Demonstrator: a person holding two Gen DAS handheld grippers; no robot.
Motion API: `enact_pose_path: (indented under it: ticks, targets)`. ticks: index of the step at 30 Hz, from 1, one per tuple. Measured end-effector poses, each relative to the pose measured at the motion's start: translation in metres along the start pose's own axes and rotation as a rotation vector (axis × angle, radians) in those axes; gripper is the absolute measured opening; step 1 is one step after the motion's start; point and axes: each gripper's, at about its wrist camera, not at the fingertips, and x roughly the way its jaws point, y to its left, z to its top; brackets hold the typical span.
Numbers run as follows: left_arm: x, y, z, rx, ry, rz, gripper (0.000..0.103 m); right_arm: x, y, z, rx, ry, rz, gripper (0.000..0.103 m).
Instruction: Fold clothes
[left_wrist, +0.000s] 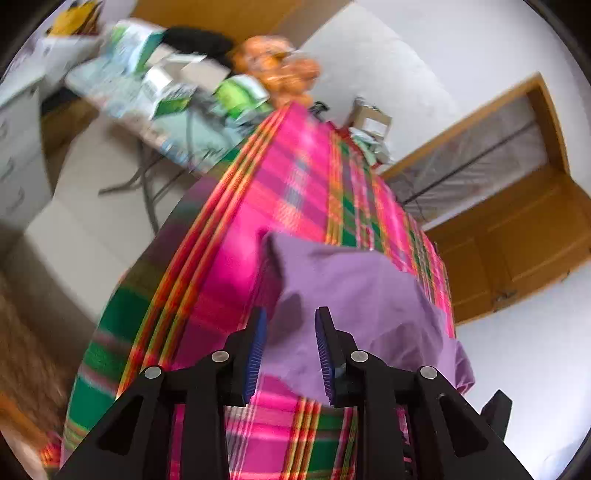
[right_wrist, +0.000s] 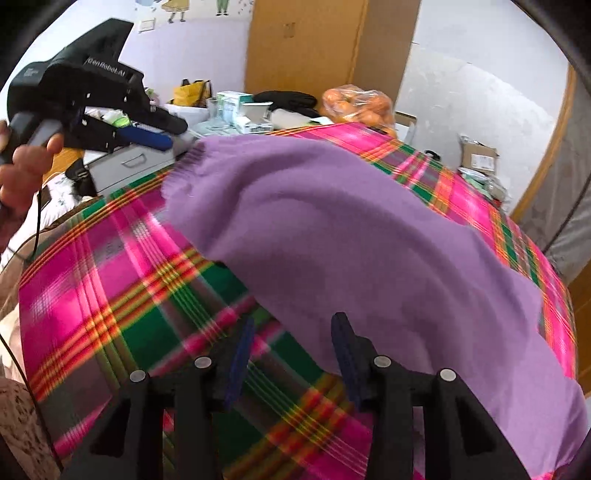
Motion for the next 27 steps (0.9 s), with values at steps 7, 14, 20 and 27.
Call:
enact_pose_path:
  ticks: [7,14,20,27]
  targets:
    - [0.008,0.011,-0.022,-0.045,0.074,-0.008,0.027,0.021,0.031,0.015,-0.070,-0.013,-0.056,0.044]
    - [0.021,0.010,-0.044,-0.068,0.163,-0.084,0.046,0.021,0.021,0.022,0.012,-0.032,-0.124,0.029]
    - [0.031,0.002,-0.051,-0.090,0.203,-0.139,0.047,0.008,0.006,0.024,0.083,-0.088,-0.111,0.006]
    - [0.043,-0.015,-0.064,-0.132,0.229,-0.224,0.047,-0.010,-0.004,0.027,0.159,-0.135,-0.043,0.003]
